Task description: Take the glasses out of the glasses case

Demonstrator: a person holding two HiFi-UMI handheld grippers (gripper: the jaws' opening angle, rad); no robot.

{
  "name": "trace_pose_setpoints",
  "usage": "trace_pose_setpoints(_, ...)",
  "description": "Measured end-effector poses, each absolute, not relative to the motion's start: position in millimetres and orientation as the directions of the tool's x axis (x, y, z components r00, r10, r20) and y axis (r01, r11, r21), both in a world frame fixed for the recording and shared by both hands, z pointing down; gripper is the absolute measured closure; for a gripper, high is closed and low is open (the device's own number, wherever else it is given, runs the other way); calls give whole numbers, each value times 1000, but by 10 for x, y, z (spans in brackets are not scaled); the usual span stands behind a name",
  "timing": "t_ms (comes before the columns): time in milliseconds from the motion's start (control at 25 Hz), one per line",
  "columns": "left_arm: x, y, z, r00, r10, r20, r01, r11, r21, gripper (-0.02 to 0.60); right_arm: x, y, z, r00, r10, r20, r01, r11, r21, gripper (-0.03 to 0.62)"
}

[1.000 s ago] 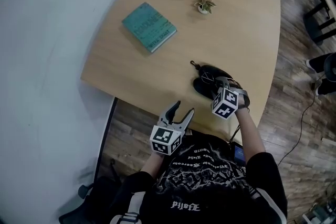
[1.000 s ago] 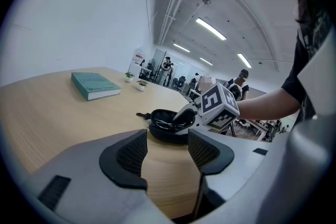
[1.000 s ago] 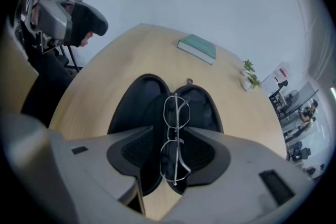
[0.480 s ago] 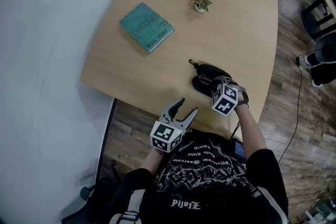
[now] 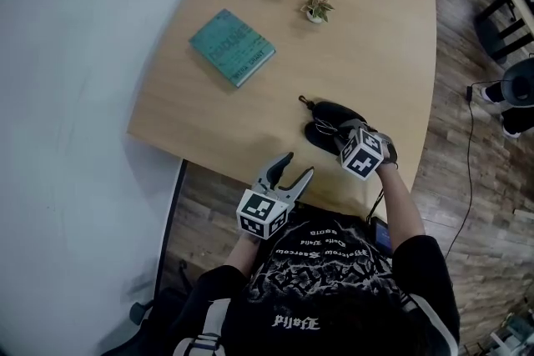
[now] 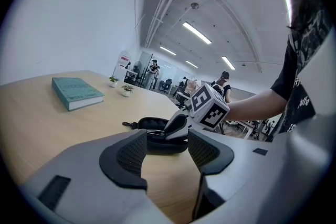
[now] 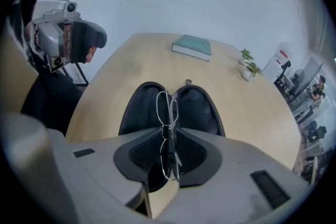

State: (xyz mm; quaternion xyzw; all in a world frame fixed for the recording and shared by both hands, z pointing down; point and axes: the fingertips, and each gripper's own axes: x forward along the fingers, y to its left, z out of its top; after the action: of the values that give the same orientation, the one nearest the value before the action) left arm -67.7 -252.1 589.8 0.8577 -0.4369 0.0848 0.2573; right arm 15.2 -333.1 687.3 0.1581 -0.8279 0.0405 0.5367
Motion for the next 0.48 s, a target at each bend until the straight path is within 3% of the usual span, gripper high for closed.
trace_pose_setpoints(480, -766, -2607, 5877, 572, -727, 381, -819, -477, 318, 334, 148, -3312, 6383, -461, -357, 813, -431, 891, 146, 507)
